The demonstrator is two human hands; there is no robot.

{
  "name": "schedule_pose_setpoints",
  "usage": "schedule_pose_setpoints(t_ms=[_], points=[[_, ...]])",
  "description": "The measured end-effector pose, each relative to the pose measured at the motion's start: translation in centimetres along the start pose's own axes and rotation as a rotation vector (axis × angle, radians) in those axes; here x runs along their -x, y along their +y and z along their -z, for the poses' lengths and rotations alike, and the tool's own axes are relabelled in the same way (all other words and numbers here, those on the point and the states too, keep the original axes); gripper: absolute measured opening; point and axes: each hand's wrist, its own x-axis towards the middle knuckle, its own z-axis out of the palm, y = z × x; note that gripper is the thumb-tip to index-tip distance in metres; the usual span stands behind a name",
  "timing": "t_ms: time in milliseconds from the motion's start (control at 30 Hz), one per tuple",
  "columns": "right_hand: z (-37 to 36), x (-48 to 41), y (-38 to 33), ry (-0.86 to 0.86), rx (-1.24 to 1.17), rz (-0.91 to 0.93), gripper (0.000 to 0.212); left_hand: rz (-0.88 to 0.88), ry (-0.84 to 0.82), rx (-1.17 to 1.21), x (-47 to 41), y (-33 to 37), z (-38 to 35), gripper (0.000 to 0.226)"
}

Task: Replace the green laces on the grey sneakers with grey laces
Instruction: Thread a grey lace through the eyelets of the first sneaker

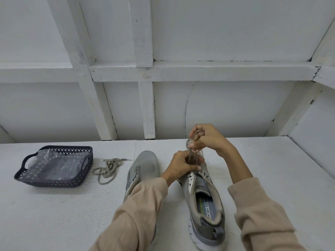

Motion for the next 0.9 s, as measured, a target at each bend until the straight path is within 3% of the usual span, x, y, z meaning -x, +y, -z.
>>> schedule_pose_setpoints(t_ms=[300,700,900], points=[[0.3,0.5,-1.0,-0.159,-0.188,0.085,0.039,-0.032,-0.047,0.009,0.2,0.4,0.3,0.026],[0.5,0.3,-0.4,-0.133,-0.207,0.053,0.034,-0.022,-0.012,-0.065,0.3,0.6,0.1,0.044],[0.8,0.6,-1.4,-0.170,-0.307,0.090,0.042,0.003,-0.047,-0.122,0.1,0.5,0.2,0.045]])
